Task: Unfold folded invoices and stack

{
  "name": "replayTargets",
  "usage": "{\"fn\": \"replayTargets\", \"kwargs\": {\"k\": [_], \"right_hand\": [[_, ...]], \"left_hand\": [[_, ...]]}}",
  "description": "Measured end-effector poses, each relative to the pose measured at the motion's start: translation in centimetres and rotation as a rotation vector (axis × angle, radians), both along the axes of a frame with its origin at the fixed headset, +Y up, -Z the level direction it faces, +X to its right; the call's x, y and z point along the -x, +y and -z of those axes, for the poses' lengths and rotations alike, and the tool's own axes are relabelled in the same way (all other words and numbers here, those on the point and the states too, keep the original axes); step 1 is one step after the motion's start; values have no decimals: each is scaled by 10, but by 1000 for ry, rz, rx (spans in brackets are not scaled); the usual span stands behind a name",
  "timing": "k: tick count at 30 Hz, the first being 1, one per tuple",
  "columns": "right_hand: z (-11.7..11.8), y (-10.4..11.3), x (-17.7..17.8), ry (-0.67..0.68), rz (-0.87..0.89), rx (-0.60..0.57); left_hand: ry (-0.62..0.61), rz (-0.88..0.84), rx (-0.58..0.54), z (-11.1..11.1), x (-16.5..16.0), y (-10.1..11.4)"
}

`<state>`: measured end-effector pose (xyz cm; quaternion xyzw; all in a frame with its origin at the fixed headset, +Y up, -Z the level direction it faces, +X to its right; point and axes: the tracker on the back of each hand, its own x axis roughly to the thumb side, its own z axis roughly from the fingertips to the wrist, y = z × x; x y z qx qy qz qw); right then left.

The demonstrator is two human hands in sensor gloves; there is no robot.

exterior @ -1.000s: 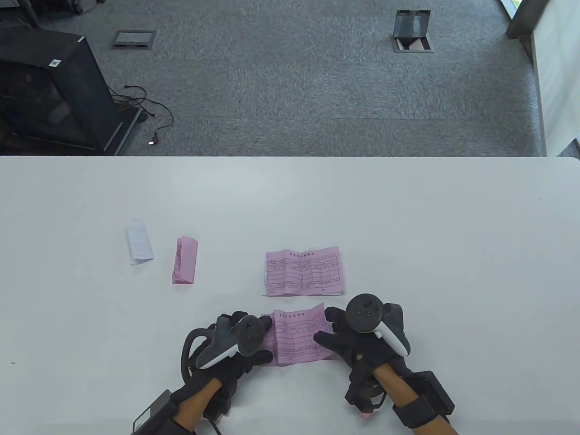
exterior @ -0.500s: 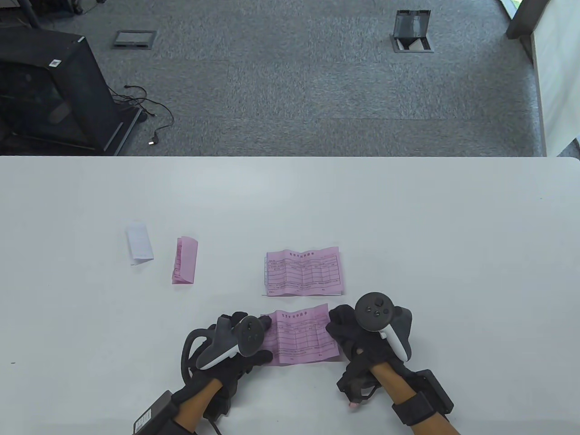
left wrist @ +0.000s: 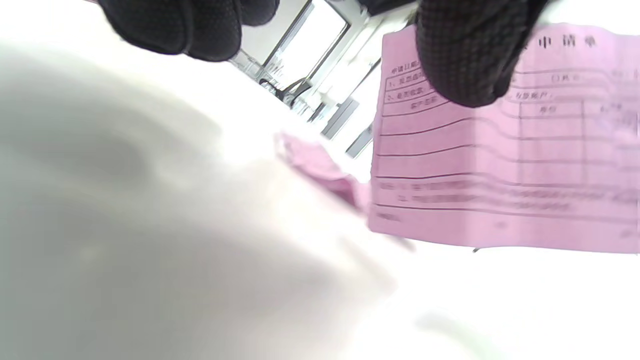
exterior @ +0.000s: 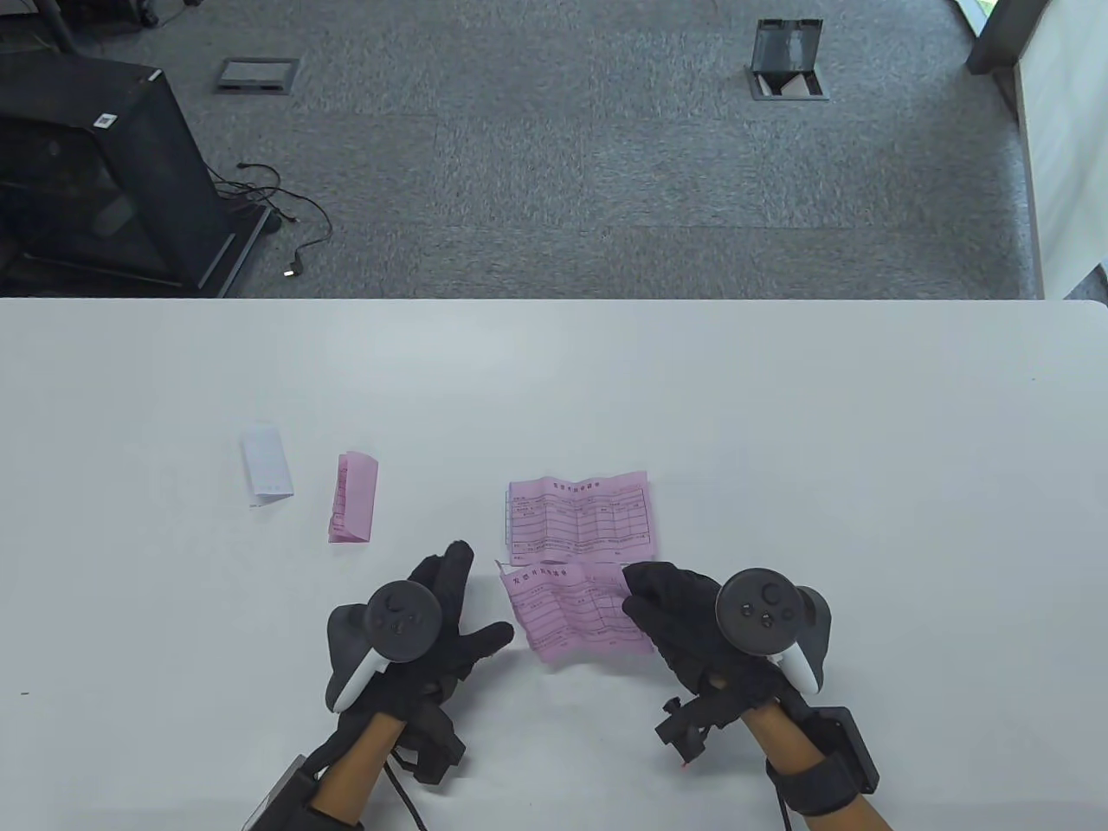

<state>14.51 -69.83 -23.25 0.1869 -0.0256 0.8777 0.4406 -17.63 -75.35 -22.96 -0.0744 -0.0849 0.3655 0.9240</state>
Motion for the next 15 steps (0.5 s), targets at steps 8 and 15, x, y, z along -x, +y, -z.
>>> {"fn": "replayTargets", "kwargs": {"k": [8, 15], "right_hand": [[-2, 10, -10, 77, 173, -71], [5, -2, -17, -13, 181, -43]], "left_hand": [[-259, -470, 116, 5, 1, -11], [-224, -705, 79, 5, -2, -17]]}}
